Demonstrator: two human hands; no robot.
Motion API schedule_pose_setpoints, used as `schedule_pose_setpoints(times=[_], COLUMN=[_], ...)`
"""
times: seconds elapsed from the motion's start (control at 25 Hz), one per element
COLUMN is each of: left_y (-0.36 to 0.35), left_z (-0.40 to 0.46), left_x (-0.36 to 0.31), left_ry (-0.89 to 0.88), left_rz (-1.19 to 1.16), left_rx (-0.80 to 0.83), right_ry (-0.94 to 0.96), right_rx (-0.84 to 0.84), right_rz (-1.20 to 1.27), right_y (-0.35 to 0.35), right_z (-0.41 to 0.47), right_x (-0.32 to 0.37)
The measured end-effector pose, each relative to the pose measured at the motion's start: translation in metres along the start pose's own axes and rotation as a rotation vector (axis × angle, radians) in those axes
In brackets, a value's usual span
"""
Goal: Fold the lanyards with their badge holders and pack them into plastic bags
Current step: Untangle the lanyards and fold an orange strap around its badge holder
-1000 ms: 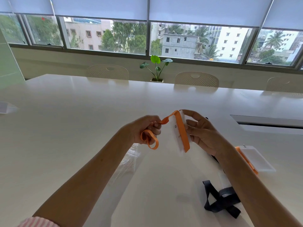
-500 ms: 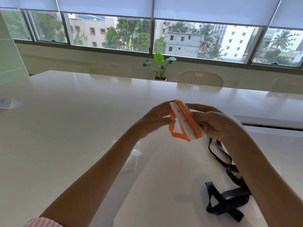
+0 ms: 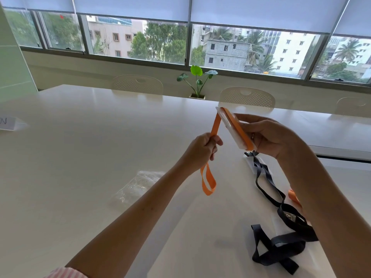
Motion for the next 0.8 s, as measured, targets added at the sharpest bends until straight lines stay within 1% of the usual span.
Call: schedule_pose_setpoints(times=[0.12,0.24,0.28,0.36,0.44,0.6,0.68,0.8], left_y=[-0.001,-0.006,-0.008,-0.014,-0.020,-0.027,-0.024,-0.019], left_z=[0.000,-0.007,-0.010,-0.015,-0.020,-0.027,-0.031,-0.034], left_x=[0.005,0.014,0.017,0.022,0.023,0.017,0.016,0.019], left_ry=[0.005,-0.006,-0.002,0.031,0.091,0.187,0.208,0.193], left_rz=[0.039,0.109,0.143,0.180,0.113,-0.139,-0.210,-0.223], left_rx=[-0.024,-0.043,-0.043,-0.007,0.079,0.246,0.295,0.320], right_ry=[-0.045,-0.045,-0.040,-0.019,0.016,0.121,0.181,0.248], right_rx=[0.004,-0.011,-0.034,-0.114,-0.197,-0.335,-0.393,-0.466], right_rz=[0.023,0.162,0.186,0.145,0.088,0.142,0.116,0.063], right_y=[0.001,0.002,0.002,0.001,-0.001,-0.012,-0.016,-0.021], right_z=[0.000,0.001,0.002,0.004,0.007,0.009,0.009,0.010], right_x=[-0.006,-0.011,-0.012,-0.016,-0.025,-0.042,-0.047,-0.053])
Point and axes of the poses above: each hand's wrist, its own z-axis towards the middle knuckle, its own y-axis out of the back of the hand, x = y × z, the point moved 2 cm from there along z, towards the middle knuckle, and after that the axes turned 4 degrees about z, right-handed, at the moved point
